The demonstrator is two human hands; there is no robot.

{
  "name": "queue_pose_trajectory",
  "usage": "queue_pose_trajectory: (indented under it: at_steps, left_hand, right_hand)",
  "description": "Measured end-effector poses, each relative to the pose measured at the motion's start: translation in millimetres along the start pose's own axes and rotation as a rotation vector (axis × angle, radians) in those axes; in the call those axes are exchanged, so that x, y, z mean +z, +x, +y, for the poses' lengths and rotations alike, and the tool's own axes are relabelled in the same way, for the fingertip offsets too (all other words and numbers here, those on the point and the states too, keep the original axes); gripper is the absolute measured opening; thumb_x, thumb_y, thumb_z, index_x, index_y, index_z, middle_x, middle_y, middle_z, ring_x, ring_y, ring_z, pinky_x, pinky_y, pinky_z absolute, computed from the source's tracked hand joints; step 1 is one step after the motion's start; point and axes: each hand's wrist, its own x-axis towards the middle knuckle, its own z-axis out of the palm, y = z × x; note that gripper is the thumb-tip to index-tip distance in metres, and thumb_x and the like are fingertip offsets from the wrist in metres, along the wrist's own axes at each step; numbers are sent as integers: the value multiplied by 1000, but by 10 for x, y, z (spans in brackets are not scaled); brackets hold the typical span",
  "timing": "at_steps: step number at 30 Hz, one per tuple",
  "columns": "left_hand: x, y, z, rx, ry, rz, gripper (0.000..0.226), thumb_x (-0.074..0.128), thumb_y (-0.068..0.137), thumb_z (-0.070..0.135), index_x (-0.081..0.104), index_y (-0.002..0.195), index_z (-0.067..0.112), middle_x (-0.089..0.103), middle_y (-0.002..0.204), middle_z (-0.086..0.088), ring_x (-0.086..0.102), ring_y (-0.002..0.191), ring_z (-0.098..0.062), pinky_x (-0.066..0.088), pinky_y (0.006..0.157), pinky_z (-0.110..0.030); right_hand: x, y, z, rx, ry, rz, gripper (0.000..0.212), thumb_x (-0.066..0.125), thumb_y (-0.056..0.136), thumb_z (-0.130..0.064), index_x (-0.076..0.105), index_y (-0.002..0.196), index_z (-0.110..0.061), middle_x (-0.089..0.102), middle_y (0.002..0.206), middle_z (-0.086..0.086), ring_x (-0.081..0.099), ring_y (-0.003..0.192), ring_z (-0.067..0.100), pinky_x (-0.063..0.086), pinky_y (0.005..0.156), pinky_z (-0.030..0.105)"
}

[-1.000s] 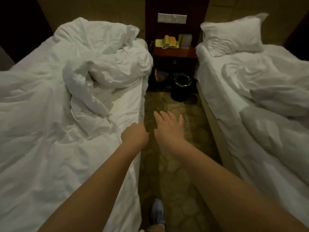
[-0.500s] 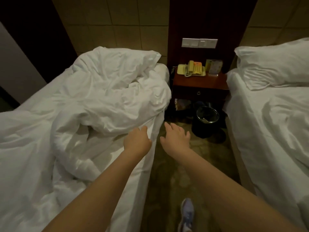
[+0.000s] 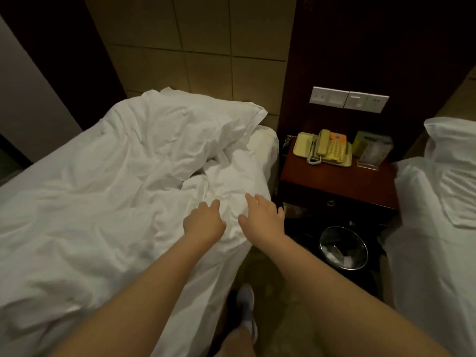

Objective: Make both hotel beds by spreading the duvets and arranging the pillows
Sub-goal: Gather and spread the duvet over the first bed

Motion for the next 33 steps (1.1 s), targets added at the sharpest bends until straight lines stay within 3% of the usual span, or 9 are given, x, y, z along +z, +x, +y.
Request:
queue_pose_trajectory:
  at_steps: [5, 11, 14, 20, 25, 27, 30, 33]
  left_hand:
    - [38, 1587, 408, 41, -19, -7, 54, 48, 93, 33, 27, 142, 23, 44, 126, -9, 51, 108, -28, 38, 70, -33]
    - [39, 3198, 675, 89, 88, -90, 56, 49, 91, 25, 25, 142, 22, 42, 125, -13, 51, 105, -31, 37, 72, -35]
    - [109, 3759, 766, 206, 229, -165, 65, 48, 90, 21, 18, 147, 22, 37, 135, -13, 47, 116, -32, 40, 83, -40]
    - [626, 4592, 1003, 460, 514, -318, 88, 63, 84, 46, 11, 150, 21, 21, 151, -12, 22, 139, -30, 33, 105, -44]
    - [1086, 5153, 1303, 586, 597, -384, 100, 44, 81, 74, -3, 152, 21, 5, 159, -12, 3, 146, -30, 14, 115, -49]
    - [1211, 5353, 1336, 604, 675, -394, 102, 41, 78, 78, -1, 152, 22, 10, 158, -11, 7, 146, -30, 13, 115, -52]
    - [1363, 5526, 1267, 572, 742, -515, 105, 46, 73, 81, 7, 151, 21, 38, 145, -11, 36, 133, -32, 29, 108, -48]
    - [1396, 5488, 1143, 451, 629, -685, 104, 58, 73, 72, 8, 150, 22, 48, 138, -11, 48, 124, -32, 38, 103, -42]
  right_hand:
    - [-74, 1502, 439, 60, 8, 2, 56, 40, 97, -33, 23, 149, -24, 31, 151, 0, 29, 137, 26, 15, 115, 51]
    - [45, 2960, 846, 205, 85, -208, 46, 43, 93, -34, 36, 137, -23, 40, 138, 4, 37, 127, 32, 28, 107, 51]
    - [351, 3305, 1040, 290, 184, -284, 45, 42, 95, -41, 38, 137, -24, 45, 134, 6, 42, 122, 33, 37, 100, 50]
    - [861, 3863, 1318, 301, 240, -379, 56, 43, 97, -35, 23, 148, -25, 40, 142, 8, 39, 127, 30, 38, 99, 44]
    - [1160, 4310, 1635, 360, 301, -472, 76, 59, 89, -38, 15, 150, -30, 35, 144, 7, 34, 131, 31, 39, 102, 46]
    - [1286, 4402, 1744, 371, 356, -525, 87, 66, 84, -41, 10, 151, -31, 32, 145, 7, 32, 132, 32, 39, 103, 47]
    - [1509, 4397, 1868, 379, 465, -626, 103, 71, 76, -54, 4, 151, -33, 27, 147, 7, 29, 133, 35, 37, 104, 47]
    - [1655, 4262, 1919, 496, 583, -674, 115, 75, 66, -61, 1, 150, -35, 21, 148, 7, 32, 132, 35, 38, 104, 47]
